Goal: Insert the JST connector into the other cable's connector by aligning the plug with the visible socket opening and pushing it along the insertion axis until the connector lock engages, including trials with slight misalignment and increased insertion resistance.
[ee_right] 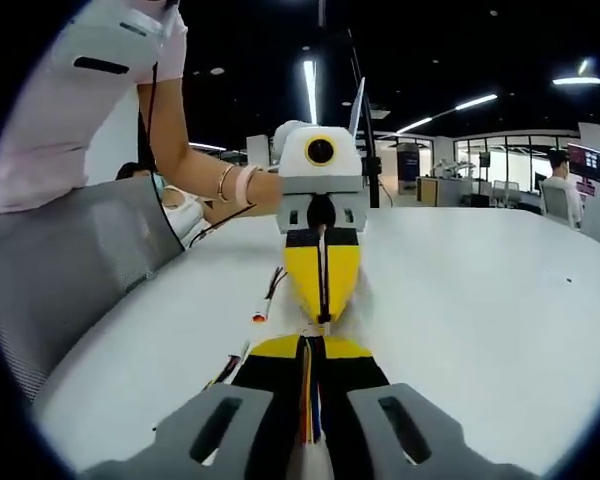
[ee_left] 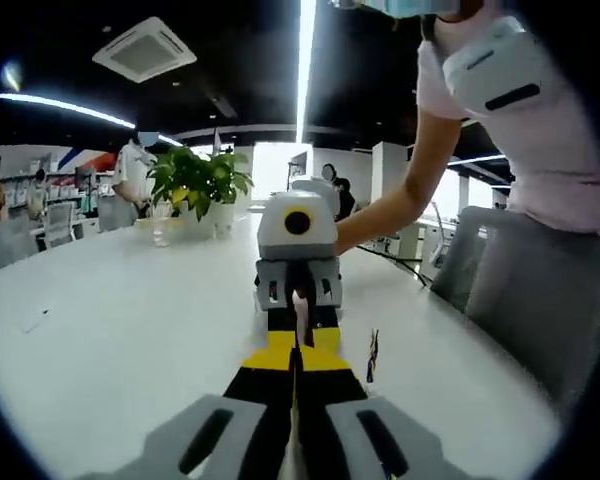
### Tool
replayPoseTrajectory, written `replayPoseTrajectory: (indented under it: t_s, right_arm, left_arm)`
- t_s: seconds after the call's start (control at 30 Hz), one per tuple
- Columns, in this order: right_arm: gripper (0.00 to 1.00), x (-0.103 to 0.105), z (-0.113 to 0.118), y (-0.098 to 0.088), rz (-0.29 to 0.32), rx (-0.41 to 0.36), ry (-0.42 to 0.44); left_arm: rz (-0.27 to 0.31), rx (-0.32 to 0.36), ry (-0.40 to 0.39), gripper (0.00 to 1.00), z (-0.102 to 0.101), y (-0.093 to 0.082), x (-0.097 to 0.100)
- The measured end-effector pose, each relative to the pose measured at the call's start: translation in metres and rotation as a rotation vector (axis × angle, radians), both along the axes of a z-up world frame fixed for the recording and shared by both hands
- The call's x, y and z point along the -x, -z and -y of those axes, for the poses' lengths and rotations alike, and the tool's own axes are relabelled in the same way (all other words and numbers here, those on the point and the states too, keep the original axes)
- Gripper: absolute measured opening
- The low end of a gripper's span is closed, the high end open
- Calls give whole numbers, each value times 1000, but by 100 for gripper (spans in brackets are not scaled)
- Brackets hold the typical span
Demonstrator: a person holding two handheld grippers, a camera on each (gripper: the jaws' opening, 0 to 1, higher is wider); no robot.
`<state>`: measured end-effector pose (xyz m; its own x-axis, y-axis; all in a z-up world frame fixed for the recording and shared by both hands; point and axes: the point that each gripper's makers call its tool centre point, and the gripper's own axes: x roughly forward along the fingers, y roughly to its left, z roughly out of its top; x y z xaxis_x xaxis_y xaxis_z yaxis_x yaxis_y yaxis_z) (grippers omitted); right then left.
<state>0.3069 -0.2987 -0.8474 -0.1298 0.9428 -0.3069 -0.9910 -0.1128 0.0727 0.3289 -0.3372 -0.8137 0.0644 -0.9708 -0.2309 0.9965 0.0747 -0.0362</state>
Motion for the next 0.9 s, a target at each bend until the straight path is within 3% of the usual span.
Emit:
replayPoseTrajectory:
  t_s: [0.4,0.9]
  right_arm:
    - [2,-9,9,-2,3,-10,45]
    - [4,-15,14,-1,-6,2,73]
  left_arm:
    - [8,-86,-51,0,-28,14,-6]
    - [-6,-114,-83,0,-36,21,1]
